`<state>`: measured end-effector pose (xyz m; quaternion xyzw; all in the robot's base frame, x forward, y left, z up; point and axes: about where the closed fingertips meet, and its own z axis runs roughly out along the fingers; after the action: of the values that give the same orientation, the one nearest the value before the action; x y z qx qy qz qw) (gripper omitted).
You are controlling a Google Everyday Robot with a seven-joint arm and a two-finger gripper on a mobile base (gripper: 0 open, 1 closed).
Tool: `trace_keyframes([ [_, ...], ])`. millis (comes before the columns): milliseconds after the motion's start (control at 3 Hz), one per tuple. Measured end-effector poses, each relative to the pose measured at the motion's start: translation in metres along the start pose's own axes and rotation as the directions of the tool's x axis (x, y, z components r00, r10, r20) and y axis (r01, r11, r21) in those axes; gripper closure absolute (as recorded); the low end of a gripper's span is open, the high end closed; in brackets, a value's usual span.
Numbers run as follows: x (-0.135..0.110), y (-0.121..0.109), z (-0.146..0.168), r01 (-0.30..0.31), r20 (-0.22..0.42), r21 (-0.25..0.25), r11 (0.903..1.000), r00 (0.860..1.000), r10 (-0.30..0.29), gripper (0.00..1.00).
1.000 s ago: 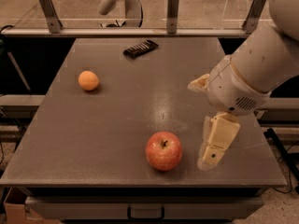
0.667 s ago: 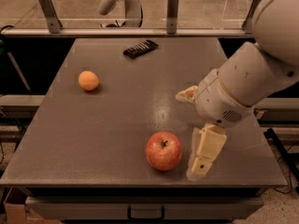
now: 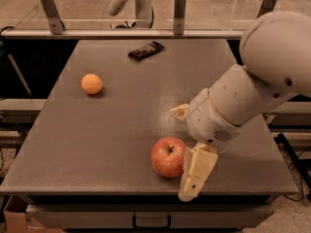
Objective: Pick apple
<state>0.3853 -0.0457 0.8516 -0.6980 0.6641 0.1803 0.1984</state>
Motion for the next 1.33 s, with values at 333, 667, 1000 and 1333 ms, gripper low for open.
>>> trace_keyframes([
  [333, -0.002, 0.005, 0.013, -0.007, 0.015, -0.026, 0.9996, 1.0, 0.007, 0.17],
  [667, -0.003, 0.005, 0.013, -0.019, 0.017, -0.03, 0.9994, 1.0, 0.02, 0.41],
  [1000, -0.007, -0.004, 0.0, -0.026, 0.016, -0.005, 0.9997, 1.0, 0.026, 0.64],
  [1333, -0.019, -0.024, -0.028, -0.019, 0.064, 0.022, 0.9996, 0.998, 0.018, 0.88],
])
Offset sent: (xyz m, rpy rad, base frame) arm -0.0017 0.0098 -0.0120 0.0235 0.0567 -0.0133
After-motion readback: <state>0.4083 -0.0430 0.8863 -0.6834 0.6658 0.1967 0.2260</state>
